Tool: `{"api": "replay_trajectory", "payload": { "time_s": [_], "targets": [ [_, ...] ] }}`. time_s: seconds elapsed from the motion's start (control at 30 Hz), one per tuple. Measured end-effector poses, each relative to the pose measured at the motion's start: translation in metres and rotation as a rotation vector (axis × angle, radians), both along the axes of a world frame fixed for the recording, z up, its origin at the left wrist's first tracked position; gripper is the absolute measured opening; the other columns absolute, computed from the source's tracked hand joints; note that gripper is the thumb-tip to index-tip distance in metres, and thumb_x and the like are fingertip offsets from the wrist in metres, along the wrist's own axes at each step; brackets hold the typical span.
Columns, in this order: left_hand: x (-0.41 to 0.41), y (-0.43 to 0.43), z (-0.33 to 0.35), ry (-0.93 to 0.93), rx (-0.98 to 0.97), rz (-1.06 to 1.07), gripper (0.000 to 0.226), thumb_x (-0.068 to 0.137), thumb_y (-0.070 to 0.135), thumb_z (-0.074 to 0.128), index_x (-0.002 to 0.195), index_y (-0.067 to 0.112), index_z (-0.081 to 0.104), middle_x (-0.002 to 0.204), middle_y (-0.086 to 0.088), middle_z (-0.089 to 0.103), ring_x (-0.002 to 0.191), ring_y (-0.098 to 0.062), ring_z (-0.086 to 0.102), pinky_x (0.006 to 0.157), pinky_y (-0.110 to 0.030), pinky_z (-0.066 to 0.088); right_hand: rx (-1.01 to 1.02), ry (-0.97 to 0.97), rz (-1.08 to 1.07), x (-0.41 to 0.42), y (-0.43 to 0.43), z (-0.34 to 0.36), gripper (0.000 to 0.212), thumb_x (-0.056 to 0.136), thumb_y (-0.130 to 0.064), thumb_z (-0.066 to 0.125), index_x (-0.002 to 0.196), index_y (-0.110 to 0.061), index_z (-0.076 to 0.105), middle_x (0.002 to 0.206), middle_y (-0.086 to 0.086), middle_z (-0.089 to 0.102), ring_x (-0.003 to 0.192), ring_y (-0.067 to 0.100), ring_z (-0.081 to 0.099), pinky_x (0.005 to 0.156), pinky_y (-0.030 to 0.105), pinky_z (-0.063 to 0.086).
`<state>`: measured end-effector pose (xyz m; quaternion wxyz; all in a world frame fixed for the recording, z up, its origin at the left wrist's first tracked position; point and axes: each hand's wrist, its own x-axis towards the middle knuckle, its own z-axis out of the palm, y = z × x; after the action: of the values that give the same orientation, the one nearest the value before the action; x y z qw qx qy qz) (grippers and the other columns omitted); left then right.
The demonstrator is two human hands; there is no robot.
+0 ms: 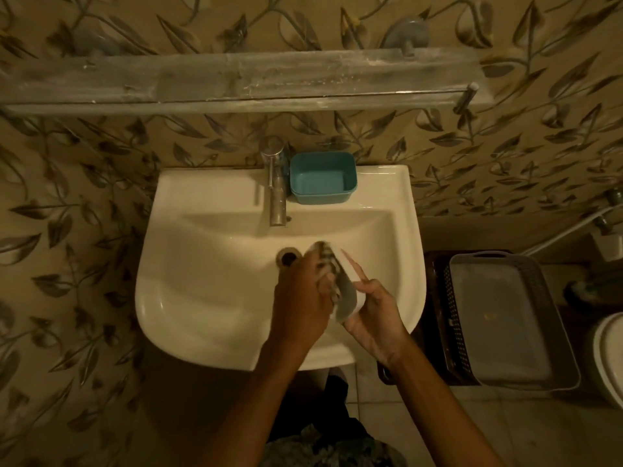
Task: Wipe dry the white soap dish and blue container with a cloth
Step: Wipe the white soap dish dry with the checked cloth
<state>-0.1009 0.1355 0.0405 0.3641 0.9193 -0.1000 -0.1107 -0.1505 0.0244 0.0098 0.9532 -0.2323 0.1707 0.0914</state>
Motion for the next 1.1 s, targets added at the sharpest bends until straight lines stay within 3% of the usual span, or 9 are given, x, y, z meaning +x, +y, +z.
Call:
{"api": "replay_trajectory", "payload": {
  "time_s": [0.1,0.17,0.33,0.47,0.53,0.6,0.77,0.93,1.1],
  "targets": [
    [-0.02,-0.006,-0.003,0.012,0.058,-0.184,0.042,0.092,0.018,0.048,0.133,0.021,0.047,0.126,-0.004,0.054,0.115,-0.023,0.048,0.095,-0.041,0.046,-0.052,0.084,0.009,-0.007,-0.008,-0.001,0.085,0.067,-0.026,0.074,0.143,-0.011,0.04,0.124,0.019,0.06,0.105,0.027,0.063,0.084,0.035,0.055],
    [-0.03,-0.006,-0.001,-0.003,0.084,-0.334,0.039,0.089,0.015,0.05,0.127,0.022,0.053,0.124,0.0,0.056,0.111,-0.021,0.046,0.094,-0.04,0.043,-0.068,0.178,0.014,-0.011,-0.017,0.001,0.067,0.083,-0.035,0.064,0.14,-0.007,0.043,0.117,0.02,0.064,0.102,0.028,0.066,0.082,0.036,0.057],
    [-0.032,0.002,0.003,-0.257,0.181,-0.672,0.047,0.071,0.009,0.069,0.116,0.02,0.063,0.108,-0.002,0.064,0.097,-0.026,0.054,0.074,-0.043,0.052,-0.06,0.299,0.067,-0.02,-0.023,0.005,0.061,0.09,-0.045,0.049,0.131,0.0,0.052,0.112,0.021,0.066,0.098,0.028,0.067,0.081,0.037,0.057],
    [0.004,0.004,-0.003,-0.505,0.322,-0.61,0.049,0.057,0.017,0.085,0.104,0.02,0.071,0.103,-0.008,0.069,0.093,-0.03,0.061,0.079,-0.046,0.053,-0.104,0.269,0.049,-0.02,-0.018,0.015,0.042,0.097,-0.034,0.041,0.119,-0.007,0.065,0.119,0.017,0.066,0.102,0.026,0.067,0.088,0.038,0.056],
    [0.021,0.006,-0.003,-0.612,0.31,-0.547,0.036,0.068,0.015,0.077,0.103,0.016,0.071,0.102,-0.01,0.068,0.095,-0.031,0.058,0.08,-0.047,0.051,-0.176,0.241,0.067,-0.02,-0.019,0.017,0.033,0.099,-0.03,0.04,0.112,-0.014,0.065,0.104,0.011,0.073,0.092,0.024,0.069,0.077,0.039,0.059],
    [0.027,0.007,-0.007,-0.701,0.34,-0.521,0.028,0.078,0.014,0.062,0.105,0.015,0.069,0.103,-0.01,0.067,0.098,-0.029,0.052,0.076,-0.044,0.05,-0.249,0.234,0.075,-0.018,-0.022,0.017,0.026,0.099,-0.029,0.042,0.107,-0.019,0.065,0.095,0.008,0.075,0.087,0.022,0.07,0.078,0.041,0.057],
    [0.014,-0.004,-0.006,-0.482,0.578,-0.438,0.049,0.051,0.01,0.081,0.098,0.017,0.071,0.103,-0.009,0.064,0.092,-0.031,0.058,0.076,-0.043,0.042,-0.47,0.156,0.089,-0.012,-0.024,0.016,0.032,0.099,-0.032,0.039,0.122,-0.024,0.06,0.114,0.006,0.07,0.103,0.022,0.065,0.084,0.036,0.055],
    [0.0,-0.007,0.0,-0.205,0.62,-0.406,0.041,0.082,0.014,0.06,0.123,0.018,0.057,0.132,-0.008,0.046,0.125,-0.032,0.036,0.097,-0.043,0.038,-0.603,0.094,0.122,-0.013,-0.023,0.008,0.043,0.095,-0.038,0.042,0.135,-0.025,0.051,0.128,0.007,0.063,0.109,0.019,0.062,0.083,0.03,0.053],
    [-0.001,-0.003,0.0,0.0,0.556,-0.444,0.045,0.084,0.023,0.06,0.128,0.021,0.053,0.127,-0.008,0.049,0.121,-0.03,0.039,0.094,-0.04,0.043,-0.645,0.076,0.135,-0.013,-0.022,0.004,0.052,0.089,-0.042,0.043,0.138,-0.022,0.047,0.13,0.008,0.061,0.117,0.023,0.059,0.101,0.039,0.047]
  ]
}}
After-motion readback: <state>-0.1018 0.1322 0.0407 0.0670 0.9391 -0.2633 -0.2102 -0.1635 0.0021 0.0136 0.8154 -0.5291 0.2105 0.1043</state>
